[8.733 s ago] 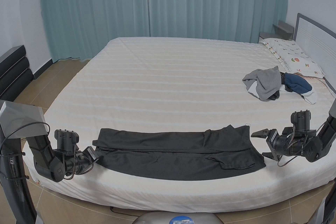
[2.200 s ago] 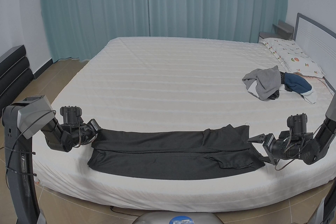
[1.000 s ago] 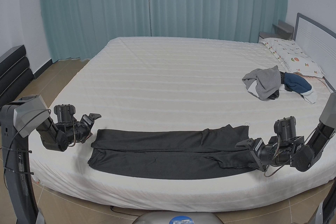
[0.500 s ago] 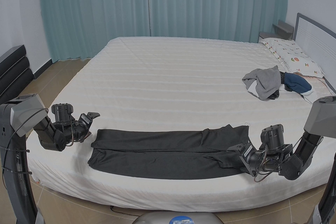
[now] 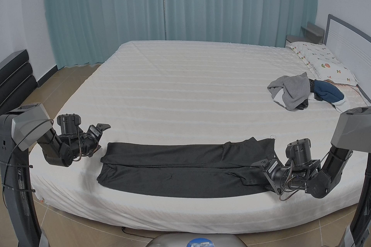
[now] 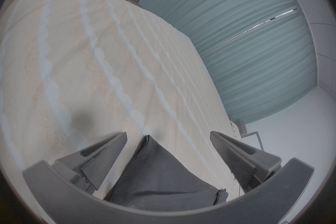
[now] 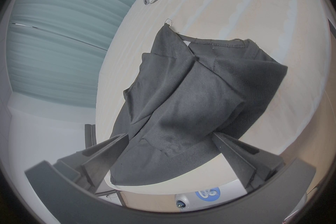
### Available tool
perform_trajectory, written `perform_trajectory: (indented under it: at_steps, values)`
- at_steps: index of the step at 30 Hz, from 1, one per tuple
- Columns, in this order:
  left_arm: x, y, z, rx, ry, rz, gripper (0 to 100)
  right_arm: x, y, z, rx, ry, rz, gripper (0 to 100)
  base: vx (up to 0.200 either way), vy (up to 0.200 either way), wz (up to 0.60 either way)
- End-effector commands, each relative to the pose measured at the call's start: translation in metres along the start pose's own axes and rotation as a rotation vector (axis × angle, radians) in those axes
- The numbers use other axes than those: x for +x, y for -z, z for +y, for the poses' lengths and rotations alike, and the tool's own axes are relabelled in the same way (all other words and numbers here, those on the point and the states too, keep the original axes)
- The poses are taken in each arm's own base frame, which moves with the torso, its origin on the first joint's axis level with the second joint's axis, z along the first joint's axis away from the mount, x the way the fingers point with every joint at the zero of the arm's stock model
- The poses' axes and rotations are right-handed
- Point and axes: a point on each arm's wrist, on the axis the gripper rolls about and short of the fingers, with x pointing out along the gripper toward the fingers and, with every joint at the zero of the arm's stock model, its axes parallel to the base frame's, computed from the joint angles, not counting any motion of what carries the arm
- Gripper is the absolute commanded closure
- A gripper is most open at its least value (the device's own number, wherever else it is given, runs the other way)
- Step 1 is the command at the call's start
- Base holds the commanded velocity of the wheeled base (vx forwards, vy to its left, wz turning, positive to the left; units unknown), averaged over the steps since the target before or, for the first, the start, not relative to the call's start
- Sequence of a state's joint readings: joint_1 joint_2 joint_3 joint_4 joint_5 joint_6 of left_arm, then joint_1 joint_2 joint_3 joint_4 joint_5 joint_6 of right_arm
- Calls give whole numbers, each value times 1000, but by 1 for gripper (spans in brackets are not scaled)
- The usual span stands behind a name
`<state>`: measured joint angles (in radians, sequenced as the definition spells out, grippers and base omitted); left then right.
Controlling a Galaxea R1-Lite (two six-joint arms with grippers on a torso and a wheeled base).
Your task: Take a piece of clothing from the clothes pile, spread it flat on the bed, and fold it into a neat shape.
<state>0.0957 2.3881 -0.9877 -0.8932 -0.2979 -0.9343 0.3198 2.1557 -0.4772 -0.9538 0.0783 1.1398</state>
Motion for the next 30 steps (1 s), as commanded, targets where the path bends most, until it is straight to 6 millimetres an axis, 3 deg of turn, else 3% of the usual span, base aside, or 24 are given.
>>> perform_trajectory:
  at_steps: [1,15,16,30]
  values:
    - [0,0,0,-1,-1,-1,0,5,1,-4,-2,15,-11,0,0,0,0]
    - [0,0,1,1,-2,0,0,10,4,-8,-3,39,-16,0,0,0,0]
    - [0,0,0,1,-1,-1,0,10,3,-8,-4,39,-23,100,0,0,0]
    - [0,0,1,1,-2,0,0,7,4,-5,-10,46,-53,100,0,0,0]
